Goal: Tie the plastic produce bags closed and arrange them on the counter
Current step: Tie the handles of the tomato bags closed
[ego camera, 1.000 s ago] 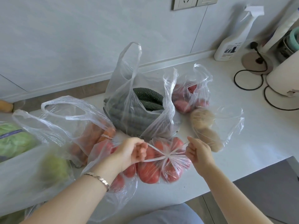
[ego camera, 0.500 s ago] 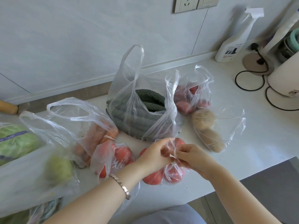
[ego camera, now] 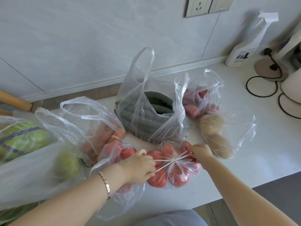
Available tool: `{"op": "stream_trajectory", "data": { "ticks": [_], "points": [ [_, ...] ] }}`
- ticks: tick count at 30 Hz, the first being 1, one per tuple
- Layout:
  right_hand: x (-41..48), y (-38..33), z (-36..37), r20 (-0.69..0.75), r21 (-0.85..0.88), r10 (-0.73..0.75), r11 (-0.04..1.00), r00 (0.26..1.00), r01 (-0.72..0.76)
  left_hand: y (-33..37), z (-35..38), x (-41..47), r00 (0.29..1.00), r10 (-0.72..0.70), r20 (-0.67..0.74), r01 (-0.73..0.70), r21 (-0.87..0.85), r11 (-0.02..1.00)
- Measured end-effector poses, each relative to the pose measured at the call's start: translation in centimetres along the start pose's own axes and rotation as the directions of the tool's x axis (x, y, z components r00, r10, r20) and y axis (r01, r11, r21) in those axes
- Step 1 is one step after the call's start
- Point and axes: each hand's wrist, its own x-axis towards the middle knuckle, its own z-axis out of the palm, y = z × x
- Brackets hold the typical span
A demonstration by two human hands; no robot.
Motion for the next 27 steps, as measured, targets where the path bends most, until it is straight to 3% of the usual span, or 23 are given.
{"op": "stream_trajectory", "data": {
  "ticks": [2,6,8,10,11,13,16,18,21,23,25,27],
  "points": [
    [0.2,0.5,0.5,-0.098,-0.126,-0.101,0.988,0.99,0.088,0.1,0.3,0.3,0.997,-0.071,0.018,0.072,-0.045,0.996],
    [-1.8,-0.2,0.8,-0.136,-0.327,-0.171,0.938,0.976,0.119,2.2,-1.8,-0.1,0.961,-0.276,-0.008,0.248,-0.409,0.878],
    [-4.5,-1.4,1.5,-0.136,-0.369,-0.256,0.91,0.957,0.19,1.8,-3.8,-2.3,0.906,-0.363,-0.218,0.279,-0.337,0.899],
    [-8.4,-2.9,2.6,-0.103,-0.396,-0.506,0.811,0.856,0.432,0.7,-5.4,-5.1,0.831,-0.383,-0.403,0.371,-0.113,0.922],
    [-10.7,-3.8,3.2,-0.023,-0.411,-0.615,0.725,0.788,0.553,-0.1,-5.7,-6.5,0.805,-0.439,-0.398,0.466,-0.031,0.884],
    [-14.2,-5.0,5.1,0.245,-0.474,-0.638,0.578,0.73,0.664,-1.1,-5.6,-9.0,0.726,-0.652,-0.217,0.669,0.006,0.743],
    [-16.9,-4.9,9.5,0.575,-0.568,-0.375,0.456,0.727,0.685,-1.9,-4.0,-11.4,0.602,-0.798,-0.02,0.772,-0.239,0.589],
    [-17.2,-3.7,13.2,0.64,-0.605,-0.196,0.469,0.743,0.644,-2.6,-2.9,-12.5,0.571,-0.821,-0.02,0.727,-0.452,0.517],
    [-16.2,-1.2,17.8,0.548,-0.71,-0.038,0.506,0.835,0.489,-3.2,-1.7,-13.5,0.557,-0.83,-0.034,0.514,-0.77,0.377],
    [-15.3,-0.3,19.1,0.481,-0.766,-0.066,0.453,0.874,0.456,-3.0,-1.7,-14.3,0.577,-0.816,-0.037,0.285,-0.927,0.244],
    [-14.6,-0.1,18.5,0.455,-0.79,-0.113,0.407,0.883,0.459,-2.9,-2.1,-14.8,0.591,-0.806,-0.029,0.002,-0.999,0.037],
    [-13.9,-0.7,17.0,0.469,-0.743,-0.132,0.476,0.874,0.47,-2.9,-2.7,-15.3,0.587,-0.81,0.003,-0.171,-0.977,-0.128]
  ]
}}
